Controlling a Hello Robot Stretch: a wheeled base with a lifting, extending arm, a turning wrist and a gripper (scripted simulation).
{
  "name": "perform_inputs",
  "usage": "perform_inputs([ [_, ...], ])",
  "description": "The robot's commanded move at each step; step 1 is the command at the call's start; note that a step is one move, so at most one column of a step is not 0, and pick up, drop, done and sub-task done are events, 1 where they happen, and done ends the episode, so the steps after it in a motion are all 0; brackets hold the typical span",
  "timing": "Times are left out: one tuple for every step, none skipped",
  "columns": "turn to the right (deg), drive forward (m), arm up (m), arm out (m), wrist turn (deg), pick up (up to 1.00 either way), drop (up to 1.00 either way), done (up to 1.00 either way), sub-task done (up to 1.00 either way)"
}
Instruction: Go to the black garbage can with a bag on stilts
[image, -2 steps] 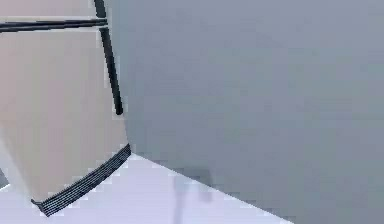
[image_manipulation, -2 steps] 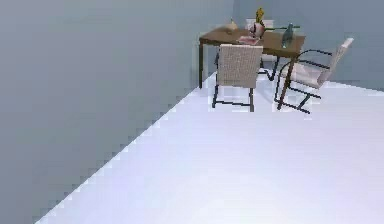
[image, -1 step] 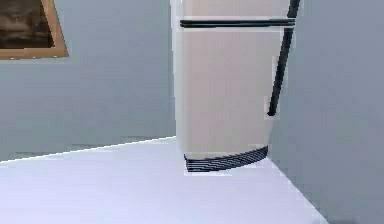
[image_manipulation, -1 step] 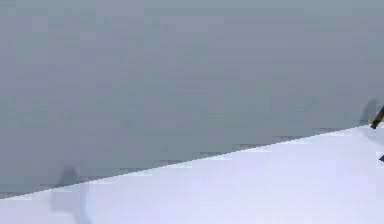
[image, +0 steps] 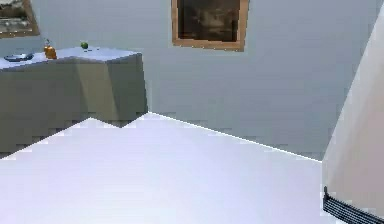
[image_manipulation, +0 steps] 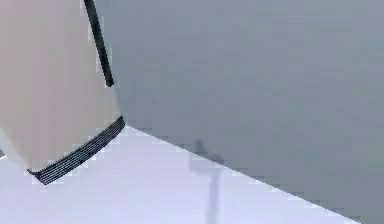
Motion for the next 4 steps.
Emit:
perform_inputs([
  [-45.0, 0.00, 0.00, 0.00, 0.0, 0.00, 0.00, 0.00, 0.00],
  [-30.0, 0.00, 0.00, 0.00, 0.0, 0.00, 0.00, 0.00, 0.00],
  [0.0, 1.00, 0.00, 0.00, 0.0, 0.00, 0.00, 0.00, 0.00],
  [-3.0, 0.00, 0.00, 0.00, 0.0, 0.00, 0.00, 0.00, 0.00],
])
